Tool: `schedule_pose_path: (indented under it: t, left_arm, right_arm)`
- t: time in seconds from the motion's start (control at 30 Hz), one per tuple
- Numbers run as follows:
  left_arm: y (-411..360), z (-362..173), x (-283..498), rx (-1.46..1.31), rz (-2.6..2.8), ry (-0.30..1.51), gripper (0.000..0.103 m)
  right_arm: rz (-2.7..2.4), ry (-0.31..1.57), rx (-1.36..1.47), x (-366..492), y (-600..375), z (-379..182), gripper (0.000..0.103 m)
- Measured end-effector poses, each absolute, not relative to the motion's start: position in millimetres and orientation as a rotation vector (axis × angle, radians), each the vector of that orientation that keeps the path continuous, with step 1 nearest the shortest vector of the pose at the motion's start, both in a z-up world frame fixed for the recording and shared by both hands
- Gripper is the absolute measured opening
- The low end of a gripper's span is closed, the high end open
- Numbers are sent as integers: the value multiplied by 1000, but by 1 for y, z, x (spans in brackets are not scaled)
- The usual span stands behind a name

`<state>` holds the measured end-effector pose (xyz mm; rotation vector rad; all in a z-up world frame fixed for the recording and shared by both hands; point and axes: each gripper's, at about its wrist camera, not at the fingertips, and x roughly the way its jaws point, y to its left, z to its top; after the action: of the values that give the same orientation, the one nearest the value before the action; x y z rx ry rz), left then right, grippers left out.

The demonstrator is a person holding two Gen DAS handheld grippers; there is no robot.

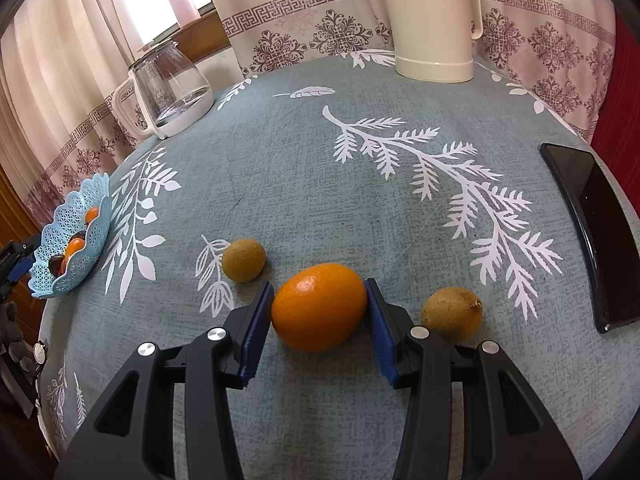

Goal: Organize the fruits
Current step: 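Carry the brown fruit into the blue basket and open the left tool, then carry the held oval orange into the basket and open the right tool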

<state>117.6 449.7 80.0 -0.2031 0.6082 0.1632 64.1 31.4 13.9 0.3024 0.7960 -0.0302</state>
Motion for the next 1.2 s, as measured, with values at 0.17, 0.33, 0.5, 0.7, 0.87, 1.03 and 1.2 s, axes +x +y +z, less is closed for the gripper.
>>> schedule_pose_path:
  t: [0.17,0.33,0.5,0.7,0.87,1.03,1.2]
  left_arm:
    - [455,82,113,-186,191,599,78]
    - [457,81,110,-190,188,596,81]
    - [458,80,108,-191,189,590,81]
    - [463,79,108,-201,186,593,81]
    - [472,85,103,-215,201,577,81]
    - [482,90,98,-231,217,562,83]
    - [488,92,95,-252,217,559,85]
  right_arm:
    - [-45,798,283,64,33,15,45]
    - [-70,799,261,61,33,18,44]
    - [-100,774,269,59,30,30,44]
    - [-48,716,227,71,55,61,44]
    - [77,677,177,95,106,88,44]
    - [191,658,126,118,161,103,44]
    - [273,662,81,139,213,109,44]
